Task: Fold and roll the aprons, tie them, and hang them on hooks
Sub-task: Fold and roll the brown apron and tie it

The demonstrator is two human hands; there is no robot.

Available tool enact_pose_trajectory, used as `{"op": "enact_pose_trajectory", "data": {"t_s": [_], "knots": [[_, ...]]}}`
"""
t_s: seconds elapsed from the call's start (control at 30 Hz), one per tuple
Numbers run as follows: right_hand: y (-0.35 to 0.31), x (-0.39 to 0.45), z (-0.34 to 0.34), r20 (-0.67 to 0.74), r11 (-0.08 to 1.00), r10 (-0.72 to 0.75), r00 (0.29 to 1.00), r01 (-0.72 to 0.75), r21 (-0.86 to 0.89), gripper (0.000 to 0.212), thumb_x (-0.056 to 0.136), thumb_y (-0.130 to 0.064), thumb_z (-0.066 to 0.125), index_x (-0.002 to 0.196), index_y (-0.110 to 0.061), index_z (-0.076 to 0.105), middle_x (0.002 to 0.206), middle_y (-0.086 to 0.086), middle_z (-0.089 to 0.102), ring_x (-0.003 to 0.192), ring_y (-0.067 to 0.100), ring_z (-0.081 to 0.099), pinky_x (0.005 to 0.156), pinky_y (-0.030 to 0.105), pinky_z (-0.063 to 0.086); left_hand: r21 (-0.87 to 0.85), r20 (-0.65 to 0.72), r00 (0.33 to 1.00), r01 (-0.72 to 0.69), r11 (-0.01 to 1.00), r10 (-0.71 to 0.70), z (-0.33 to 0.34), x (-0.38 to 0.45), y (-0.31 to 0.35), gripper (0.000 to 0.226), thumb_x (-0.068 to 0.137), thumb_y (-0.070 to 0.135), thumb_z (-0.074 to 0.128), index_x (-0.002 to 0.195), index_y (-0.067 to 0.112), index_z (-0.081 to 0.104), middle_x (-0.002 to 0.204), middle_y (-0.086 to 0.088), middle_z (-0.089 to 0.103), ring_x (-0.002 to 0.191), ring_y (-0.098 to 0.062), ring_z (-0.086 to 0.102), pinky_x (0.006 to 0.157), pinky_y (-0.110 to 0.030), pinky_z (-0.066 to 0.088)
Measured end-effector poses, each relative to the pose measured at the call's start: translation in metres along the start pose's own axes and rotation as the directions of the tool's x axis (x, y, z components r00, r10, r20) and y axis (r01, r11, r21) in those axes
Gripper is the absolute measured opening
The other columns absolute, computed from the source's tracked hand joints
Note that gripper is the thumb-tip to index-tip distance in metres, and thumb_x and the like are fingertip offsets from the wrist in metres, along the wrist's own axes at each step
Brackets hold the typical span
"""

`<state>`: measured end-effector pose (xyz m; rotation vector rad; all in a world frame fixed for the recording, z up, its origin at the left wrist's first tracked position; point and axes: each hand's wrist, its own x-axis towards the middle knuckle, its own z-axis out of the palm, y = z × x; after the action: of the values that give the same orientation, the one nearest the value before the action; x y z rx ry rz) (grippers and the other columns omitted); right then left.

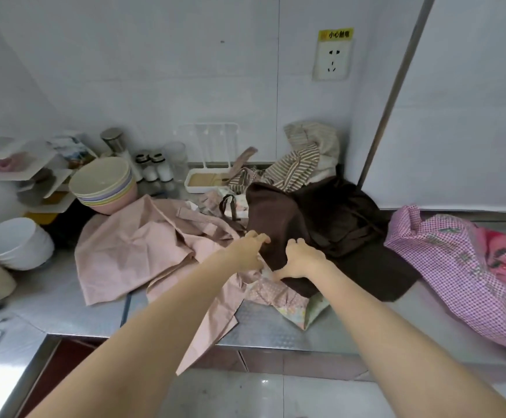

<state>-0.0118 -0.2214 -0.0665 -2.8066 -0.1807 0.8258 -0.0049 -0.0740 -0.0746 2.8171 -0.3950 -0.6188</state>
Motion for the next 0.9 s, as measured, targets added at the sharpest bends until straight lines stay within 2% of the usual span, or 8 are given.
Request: {"op": "enact_pose_trajectory", "data": {"t_s": [0.13,0.23,0.33,0.4,0.57,0.67,0.8,0.9], "knots": [[-0.014,-0.008,-0.026,-0.161,0.984,-0.075,0.984,0.047,-0.169,0.028,0.092,-0.009,0.049,0.120,-0.006,0.053,0.126,0.014,0.052,0.113,0.034,0.054,0.086,0.037,0.045,-0.029,-0.059,0.994,-0.098,0.995,0.096,-0.002,0.009,0.000,0.076,0.077,0.013,0.068,0.143,0.016,0.030,0.139,-0.006,0.031,0.114,-0.029,0.052,0.093,-0.040,0.045],[-0.023,-0.013,-0.084,-0.251,0.972,-0.177,0.952,0.129,-0.196,0.014,0.087,0.003,0.047,0.089,-0.007,0.054,0.109,0.018,0.054,0.100,0.036,0.061,0.067,0.033,0.045,-0.069,-0.271,0.958,-0.112,0.991,0.090,-0.035,0.011,0.012,0.050,0.083,0.019,0.065,0.129,0.010,0.047,0.130,-0.012,0.049,0.102,-0.029,0.060,0.084,-0.038,0.050],[-0.031,-0.022,-0.157,-0.414,0.985,-0.173,0.894,0.152,-0.084,0.021,0.086,0.008,0.044,0.102,0.000,0.056,0.094,0.020,0.063,0.071,0.032,0.067,0.054,0.029,0.045,-0.461,-0.438,0.892,-0.118,0.879,-0.110,-0.087,0.013,0.030,0.021,0.091,0.002,0.047,0.110,0.001,0.056,0.102,-0.016,0.066,0.064,-0.029,0.067,0.057,-0.036,0.057],[-0.035,-0.033,-0.205,-0.554,0.985,-0.151,0.818,0.175,-0.010,0.025,0.087,0.009,0.046,0.110,0.001,0.054,0.104,0.021,0.062,0.081,0.034,0.066,0.062,0.034,0.050,-0.646,-0.477,0.857,-0.191,0.739,-0.195,-0.128,0.013,0.040,0.016,0.095,0.001,0.044,0.107,0.004,0.053,0.099,-0.015,0.063,0.051,-0.020,0.064,0.053,-0.035,0.057],[-0.050,-0.070,-0.298,-0.835,0.915,-0.182,0.519,0.401,0.050,0.018,0.095,-0.006,0.040,0.108,-0.001,0.052,0.111,0.019,0.056,0.088,0.035,0.064,0.078,0.042,0.053,-0.742,-0.574,0.735,-0.280,0.609,-0.361,-0.212,-0.004,0.054,0.016,0.090,0.001,0.051,0.099,0.010,0.042,0.077,0.002,0.054,0.032,-0.008,0.057,0.057,-0.035,0.056],[-0.064,-0.097,-0.331,-0.881,0.852,-0.263,0.393,0.524,-0.021,0.018,0.095,-0.014,0.045,0.107,-0.003,0.053,0.108,0.013,0.058,0.093,0.027,0.062,0.084,0.035,0.050,-0.793,-0.554,0.685,-0.263,0.549,-0.473,-0.229,-0.016,0.044,0.018,0.089,0.000,0.049,0.100,0.011,0.041,0.079,-0.002,0.059,0.033,-0.010,0.057,0.061,-0.034,0.056],[-0.082,-0.130,-0.353,-0.867,0.794,-0.392,0.309,0.589,-0.149,0.024,0.084,-0.021,0.064,0.099,-0.009,0.050,0.095,0.001,0.049,0.087,0.014,0.045,0.059,0.017,0.033,-0.826,-0.541,0.689,-0.327,0.460,-0.482,-0.247,-0.033,0.032,0.045,0.085,0.011,0.067,0.115,0.018,0.034,0.110,-0.009,0.055,0.042,-0.013,0.061,0.056,-0.026,0.058],[-0.093,-0.139,-0.353,-0.812,0.775,-0.501,0.299,0.573,-0.267,0.028,0.080,-0.010,0.066,0.098,-0.010,0.045,0.097,0.003,0.050,0.093,0.021,0.050,0.067,0.022,0.033,-0.721,-0.662,0.607,-0.360,0.592,-0.438,-0.263,-0.046,0.031,0.066,0.082,0.018,0.070,0.134,0.025,0.030,0.115,-0.009,0.042,0.060,-0.022,0.061,0.056,-0.027,0.057]]}}
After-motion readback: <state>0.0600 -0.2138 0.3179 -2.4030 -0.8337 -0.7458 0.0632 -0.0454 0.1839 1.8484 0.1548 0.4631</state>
